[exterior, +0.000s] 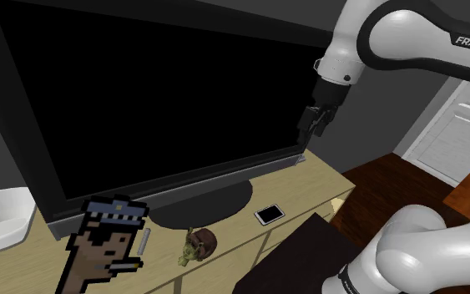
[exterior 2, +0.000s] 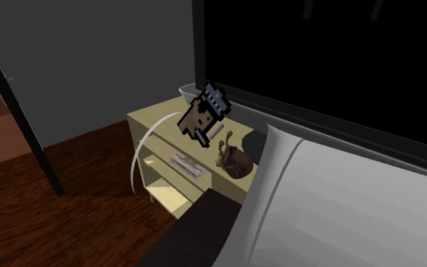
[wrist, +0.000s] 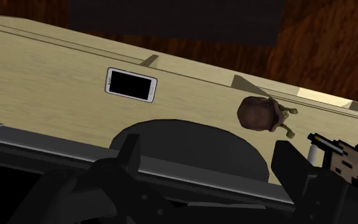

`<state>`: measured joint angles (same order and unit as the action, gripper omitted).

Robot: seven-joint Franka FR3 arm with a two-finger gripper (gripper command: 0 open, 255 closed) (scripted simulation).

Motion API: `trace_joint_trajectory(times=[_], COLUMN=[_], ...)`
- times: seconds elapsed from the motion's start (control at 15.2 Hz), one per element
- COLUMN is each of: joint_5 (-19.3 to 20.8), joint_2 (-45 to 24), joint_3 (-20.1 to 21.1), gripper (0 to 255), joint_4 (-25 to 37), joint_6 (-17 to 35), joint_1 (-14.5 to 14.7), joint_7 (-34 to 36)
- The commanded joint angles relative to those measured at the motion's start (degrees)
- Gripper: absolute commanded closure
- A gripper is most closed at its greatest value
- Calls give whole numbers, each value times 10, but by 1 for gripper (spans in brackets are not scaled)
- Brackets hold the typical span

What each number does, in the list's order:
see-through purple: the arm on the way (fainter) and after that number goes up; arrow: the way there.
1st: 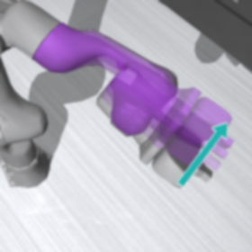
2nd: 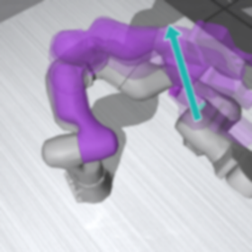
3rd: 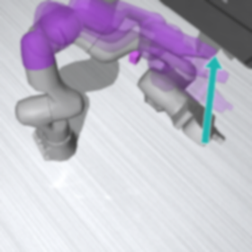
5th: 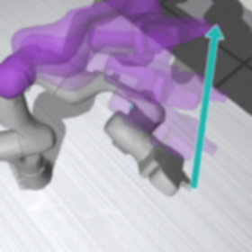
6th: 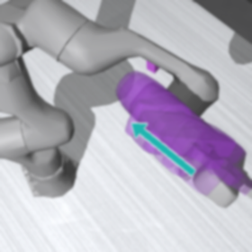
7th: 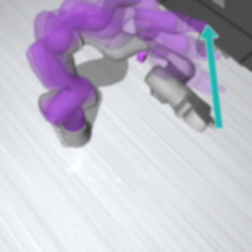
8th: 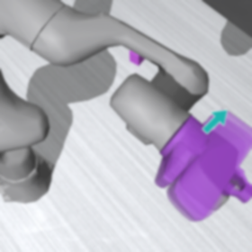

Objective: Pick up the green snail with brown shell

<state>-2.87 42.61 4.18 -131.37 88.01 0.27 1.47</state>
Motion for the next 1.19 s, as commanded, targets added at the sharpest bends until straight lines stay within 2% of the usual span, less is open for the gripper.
trace_joint_trajectory(times=[0.0, 0.59, 1.12], joint_5=[0, -59, -108], joint_2=[0, -42, -139], joint_3=[0, 55, 112], gripper=[0, 0, 0], joint_4=[0, -112, -163], joint_6=[0, 157, 312], joint_1=[0, 30, 58], joint_7=[0, 45, 80])
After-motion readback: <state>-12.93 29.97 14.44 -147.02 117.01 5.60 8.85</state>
